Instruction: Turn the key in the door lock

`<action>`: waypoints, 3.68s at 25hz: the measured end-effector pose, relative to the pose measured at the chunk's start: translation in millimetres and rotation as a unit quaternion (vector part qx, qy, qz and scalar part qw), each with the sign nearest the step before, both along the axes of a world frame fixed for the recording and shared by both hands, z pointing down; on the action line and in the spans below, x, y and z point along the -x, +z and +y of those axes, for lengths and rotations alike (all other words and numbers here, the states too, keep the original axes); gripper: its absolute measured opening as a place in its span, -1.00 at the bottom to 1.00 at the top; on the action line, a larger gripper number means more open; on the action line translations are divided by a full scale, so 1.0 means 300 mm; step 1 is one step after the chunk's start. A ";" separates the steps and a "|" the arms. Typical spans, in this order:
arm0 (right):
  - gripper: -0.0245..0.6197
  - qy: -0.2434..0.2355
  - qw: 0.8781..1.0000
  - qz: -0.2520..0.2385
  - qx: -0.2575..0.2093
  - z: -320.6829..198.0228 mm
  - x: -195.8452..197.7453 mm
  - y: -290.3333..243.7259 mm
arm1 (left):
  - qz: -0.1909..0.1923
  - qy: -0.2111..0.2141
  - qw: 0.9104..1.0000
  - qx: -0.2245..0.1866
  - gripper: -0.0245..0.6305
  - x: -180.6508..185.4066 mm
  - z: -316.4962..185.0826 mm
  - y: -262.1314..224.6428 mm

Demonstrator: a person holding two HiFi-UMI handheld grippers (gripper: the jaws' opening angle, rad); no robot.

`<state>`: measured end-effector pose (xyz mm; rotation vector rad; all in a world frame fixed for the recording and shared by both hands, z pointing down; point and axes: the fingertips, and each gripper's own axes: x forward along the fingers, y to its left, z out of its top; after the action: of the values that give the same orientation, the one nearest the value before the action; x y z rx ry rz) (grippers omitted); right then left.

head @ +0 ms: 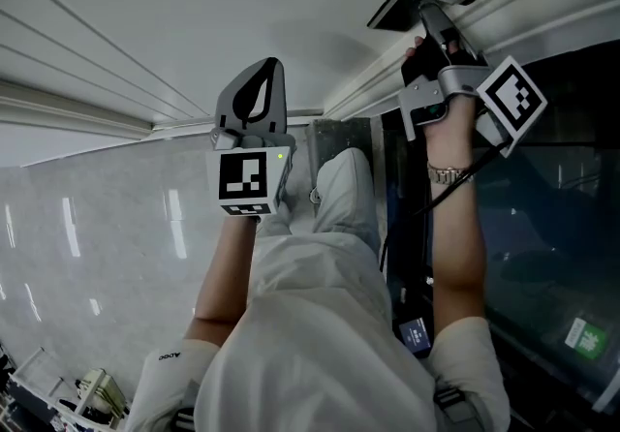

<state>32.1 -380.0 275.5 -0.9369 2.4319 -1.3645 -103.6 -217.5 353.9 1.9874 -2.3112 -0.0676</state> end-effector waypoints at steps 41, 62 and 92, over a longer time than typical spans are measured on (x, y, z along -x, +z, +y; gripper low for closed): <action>-0.43 -0.025 0.573 0.612 -0.545 0.105 0.031 -0.032 | -0.002 0.017 1.000 0.003 -0.90 -0.013 -0.033 0.007; -0.87 -0.010 0.447 0.688 -0.572 0.068 0.068 -0.004 | -0.002 0.014 1.000 0.005 -0.90 -0.015 -0.033 0.015; -0.88 0.015 0.868 0.377 -0.324 0.033 0.031 -0.036 | 0.000 0.017 1.000 0.003 -0.90 -0.020 -0.037 0.014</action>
<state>23.0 -370.0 264.6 -1.4554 3.0379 -0.0451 -97.6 -228.6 358.2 2.0238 -2.2742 -0.0582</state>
